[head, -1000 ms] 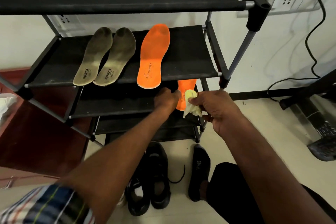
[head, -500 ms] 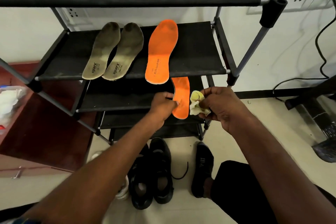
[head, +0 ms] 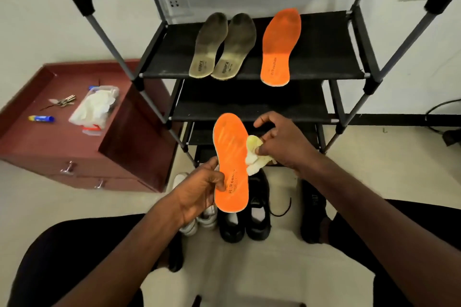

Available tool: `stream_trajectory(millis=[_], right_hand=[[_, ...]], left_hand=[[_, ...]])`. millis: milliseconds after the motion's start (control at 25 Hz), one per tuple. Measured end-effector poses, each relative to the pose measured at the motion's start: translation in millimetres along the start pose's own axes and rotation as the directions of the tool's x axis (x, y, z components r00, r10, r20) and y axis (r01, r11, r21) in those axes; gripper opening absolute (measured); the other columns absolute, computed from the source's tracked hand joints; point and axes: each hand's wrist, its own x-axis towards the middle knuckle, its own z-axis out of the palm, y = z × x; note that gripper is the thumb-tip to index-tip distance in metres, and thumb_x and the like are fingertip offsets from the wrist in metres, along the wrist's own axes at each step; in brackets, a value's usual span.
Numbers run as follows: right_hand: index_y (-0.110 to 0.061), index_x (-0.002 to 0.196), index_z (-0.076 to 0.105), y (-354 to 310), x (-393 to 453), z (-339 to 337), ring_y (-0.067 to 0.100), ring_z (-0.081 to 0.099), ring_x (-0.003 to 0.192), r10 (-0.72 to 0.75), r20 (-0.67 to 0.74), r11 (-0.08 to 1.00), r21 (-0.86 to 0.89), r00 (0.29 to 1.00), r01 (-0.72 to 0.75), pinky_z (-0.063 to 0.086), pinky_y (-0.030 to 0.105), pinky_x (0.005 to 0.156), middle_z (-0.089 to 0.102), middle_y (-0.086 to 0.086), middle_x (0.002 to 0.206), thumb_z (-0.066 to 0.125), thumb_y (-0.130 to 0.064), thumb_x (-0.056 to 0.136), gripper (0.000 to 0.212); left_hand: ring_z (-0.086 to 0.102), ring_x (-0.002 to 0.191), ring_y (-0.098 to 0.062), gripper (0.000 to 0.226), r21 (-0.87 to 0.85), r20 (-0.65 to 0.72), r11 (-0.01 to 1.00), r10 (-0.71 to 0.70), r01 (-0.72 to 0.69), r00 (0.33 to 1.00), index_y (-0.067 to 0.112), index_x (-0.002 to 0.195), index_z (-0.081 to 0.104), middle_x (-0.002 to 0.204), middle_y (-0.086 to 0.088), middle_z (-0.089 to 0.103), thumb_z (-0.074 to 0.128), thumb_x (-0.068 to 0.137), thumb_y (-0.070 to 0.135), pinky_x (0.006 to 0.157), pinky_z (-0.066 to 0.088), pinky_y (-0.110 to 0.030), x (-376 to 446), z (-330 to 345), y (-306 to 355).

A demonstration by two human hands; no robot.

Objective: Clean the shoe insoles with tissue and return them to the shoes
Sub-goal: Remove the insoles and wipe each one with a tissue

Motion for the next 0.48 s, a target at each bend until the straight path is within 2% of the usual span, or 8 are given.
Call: stream_trajectory(millis=[80,160,240,320,400,440,480], right_hand=[[-0.030,0.103,0.057,-3.9,-2.3,19.3,0.018,0.064,0.065,-0.086,0.012,0.996,-0.012,0.996,0.086,0.054,0.037,0.055,0.067,0.013,0.077,0.069,0.009,0.077,0.048],[-0.025,0.091,0.059,-5.6,0.6,30.1,0.013,0.058,0.060,-0.158,-0.056,0.985,-0.081,0.986,0.153,0.054,0.043,0.058,0.061,0.001,0.066,0.068,0.009,0.076,0.038],[-0.021,0.079,0.066,-8.4,5.6,34.2,0.005,0.056,0.059,-0.193,-0.076,0.972,-0.150,0.978,0.180,0.051,0.037,0.061,0.061,-0.012,0.063,0.069,0.006,0.077,0.028],[-0.024,0.077,0.075,-13.3,8.8,38.3,0.002,0.061,0.065,-0.200,-0.015,0.956,-0.223,0.980,0.192,0.048,0.024,0.063,0.066,-0.013,0.070,0.070,-0.001,0.082,0.024],[-0.026,0.086,0.079,-13.5,10.9,40.6,0.004,0.062,0.071,-0.220,0.053,0.934,-0.278,0.974,0.226,0.049,0.023,0.064,0.066,-0.012,0.078,0.076,-0.013,0.085,0.013],[-0.027,0.091,0.079,-11.7,12.5,40.3,0.005,0.063,0.077,-0.245,0.071,0.915,-0.312,0.967,0.255,0.052,0.027,0.068,0.066,-0.011,0.085,0.080,-0.021,0.085,0.010],[-0.028,0.096,0.078,-9.6,13.5,39.6,0.007,0.062,0.081,-0.264,0.086,0.889,-0.364,0.961,0.277,0.053,0.031,0.072,0.065,-0.010,0.091,0.083,-0.027,0.082,0.015]], left_hand=[[0.063,0.107,-0.034,0.086,-0.007,-0.052,1.000,0.028,-0.028,0.998,0.016,0.142,0.053,0.120,-0.022,0.067,0.052,0.059,-0.005,0.084,0.053,-0.040,-2.2,-7.3,-9.2],[0.059,0.108,-0.034,0.085,-0.017,-0.045,0.999,0.039,-0.040,0.998,0.015,0.143,0.051,0.118,-0.025,0.064,0.055,0.060,-0.003,0.090,0.051,-0.046,-3.6,-7.6,-13.6],[0.060,0.114,-0.035,0.078,-0.030,0.000,0.997,0.077,-0.077,0.997,0.007,0.142,0.052,0.128,-0.030,0.065,0.056,0.065,-0.004,0.106,0.047,-0.053,-4.0,-4.8,-10.3],[0.063,0.113,-0.034,0.073,-0.047,0.002,0.993,0.112,-0.112,0.994,-0.002,0.138,0.056,0.127,-0.030,0.066,0.052,0.066,-0.007,0.111,0.046,-0.051,0.2,-3.6,-1.7],[0.066,0.098,-0.030,0.076,-0.021,-0.031,0.992,0.126,-0.126,0.992,0.002,0.134,0.060,0.110,-0.022,0.070,0.045,0.061,-0.011,0.092,0.056,-0.045,9.1,-5.4,6.2],[0.066,0.090,-0.028,0.080,0.006,-0.044,0.992,0.126,-0.126,0.991,0.008,0.134,0.062,0.104,-0.019,0.069,0.044,0.058,-0.012,0.079,0.056,-0.040,13.2,-7.6,9.6],[0.066,0.085,-0.027,0.084,0.017,-0.041,0.992,0.125,-0.124,0.991,0.013,0.133,0.064,0.102,-0.018,0.068,0.044,0.054,-0.011,0.072,0.054,-0.036,17.0,-9.6,11.5]])
